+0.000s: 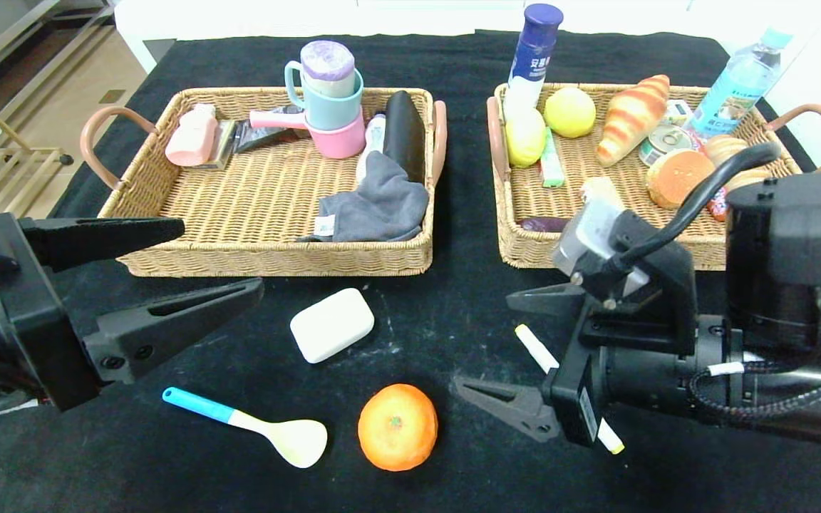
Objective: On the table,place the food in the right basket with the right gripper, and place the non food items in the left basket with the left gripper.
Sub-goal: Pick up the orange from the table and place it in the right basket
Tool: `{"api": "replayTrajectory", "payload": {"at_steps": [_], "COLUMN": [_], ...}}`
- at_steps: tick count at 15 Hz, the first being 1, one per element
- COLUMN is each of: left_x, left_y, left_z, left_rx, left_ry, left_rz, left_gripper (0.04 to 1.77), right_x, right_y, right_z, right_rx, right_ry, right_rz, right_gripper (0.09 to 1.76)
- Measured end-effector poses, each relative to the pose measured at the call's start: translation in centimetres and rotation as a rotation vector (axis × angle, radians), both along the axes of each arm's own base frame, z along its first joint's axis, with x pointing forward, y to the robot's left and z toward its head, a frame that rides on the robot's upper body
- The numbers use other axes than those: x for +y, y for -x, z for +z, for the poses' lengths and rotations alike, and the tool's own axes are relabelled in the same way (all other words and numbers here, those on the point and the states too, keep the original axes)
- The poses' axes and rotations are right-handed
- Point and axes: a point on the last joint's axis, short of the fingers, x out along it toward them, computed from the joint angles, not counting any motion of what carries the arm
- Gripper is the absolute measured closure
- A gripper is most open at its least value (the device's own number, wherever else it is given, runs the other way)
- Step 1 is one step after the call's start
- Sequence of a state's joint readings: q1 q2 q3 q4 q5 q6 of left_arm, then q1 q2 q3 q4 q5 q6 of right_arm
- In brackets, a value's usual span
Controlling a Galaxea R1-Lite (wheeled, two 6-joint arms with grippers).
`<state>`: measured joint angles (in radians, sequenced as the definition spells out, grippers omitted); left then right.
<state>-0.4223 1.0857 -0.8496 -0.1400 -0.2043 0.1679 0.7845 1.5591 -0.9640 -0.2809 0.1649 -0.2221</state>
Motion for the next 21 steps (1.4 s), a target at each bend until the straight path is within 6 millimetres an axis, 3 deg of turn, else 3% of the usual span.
{"api": "replayTrajectory", "payload": {"at_steps": [9,17,21], "left_x": [0.1,0.2,0.3], "left_y": [0.3,0.5,0.6], "left_z": [0.2,0.3,0.4], "left_rx": [-0.012,-0.017,-0.019], "left_ry": [0.007,0.009,0.011], "left_rz": [0.003,0.0,-0.002], "left_gripper": [0.09,0.09,0.09], "right_x": [3.9,6.5,7.2], "right_y": [1.1,2.7,2.8], "right_z": [-4.3,-5.8,-7.7], "right_rx": [-0.009,-0.058,-0.043], "right_ry": [0.053,0.007,0.03], "right_rz": [0.041,0.045,0.053], "right_gripper": [0.14,0.14,0.14]}}
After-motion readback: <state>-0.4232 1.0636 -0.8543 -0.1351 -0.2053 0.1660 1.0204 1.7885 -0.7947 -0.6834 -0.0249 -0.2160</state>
